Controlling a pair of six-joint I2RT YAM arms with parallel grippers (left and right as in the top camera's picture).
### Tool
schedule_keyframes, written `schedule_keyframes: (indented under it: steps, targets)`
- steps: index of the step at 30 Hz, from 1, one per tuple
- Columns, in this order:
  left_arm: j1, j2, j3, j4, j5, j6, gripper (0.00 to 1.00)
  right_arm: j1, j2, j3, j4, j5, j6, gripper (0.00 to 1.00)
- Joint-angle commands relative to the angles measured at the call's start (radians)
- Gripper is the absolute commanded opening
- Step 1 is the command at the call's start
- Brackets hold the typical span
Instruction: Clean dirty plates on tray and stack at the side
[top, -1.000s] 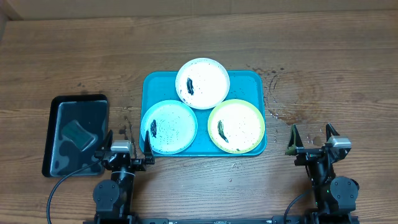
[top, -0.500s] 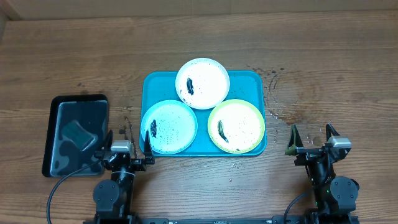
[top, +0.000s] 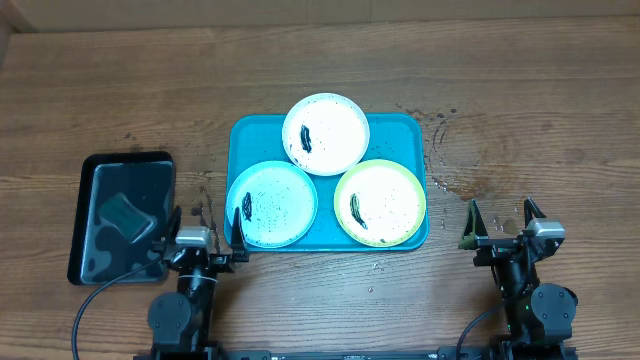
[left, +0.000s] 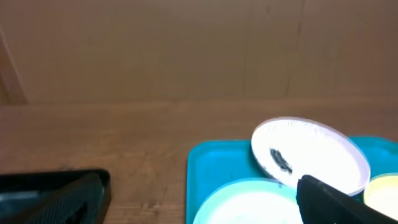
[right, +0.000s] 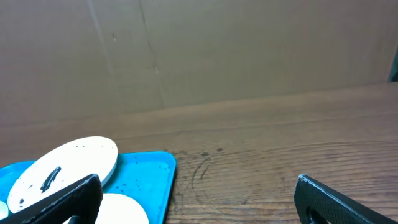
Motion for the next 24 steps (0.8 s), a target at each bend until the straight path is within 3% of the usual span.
schedule_keyframes:
  steps: [1, 4, 9, 12, 17, 19, 24]
  targets:
    - [-0.007, -0.011, -0.004, 0.086, 0.109, -0.028, 1.00, -0.006, -0.010, -0.010, 0.006, 0.010, -0.003, 1.00]
    - [-0.007, -0.011, -0.004, 0.204, 0.201, 0.010, 1.00, -0.006, -0.010, -0.010, 0.005, 0.010, -0.003, 1.00]
    - [-0.006, -0.011, 0.064, 0.261, 0.124, 0.117, 1.00, -0.006, -0.010, -0.010, 0.005, 0.010, -0.003, 1.00]
    - [-0.006, 0.003, 0.151, 0.167, 0.020, 0.115, 1.00, -0.006, -0.010, -0.010, 0.006, 0.010, -0.003, 1.00]
    - [-0.006, 0.180, 0.417, -0.132, -0.216, 0.068, 1.00, -0.006, -0.010, -0.010, 0.006, 0.010, -0.003, 1.00]
    - [-0.006, 0.372, 0.582, -0.320, -0.291, 0.068, 1.00, -0.006, -0.010, -0.010, 0.005, 0.010, -0.003, 1.00]
    - [0.019, 0.689, 0.777, -0.463, -0.519, 0.006, 1.00, -0.006, -0.010, -0.010, 0.005, 0.010, -0.003, 1.00]
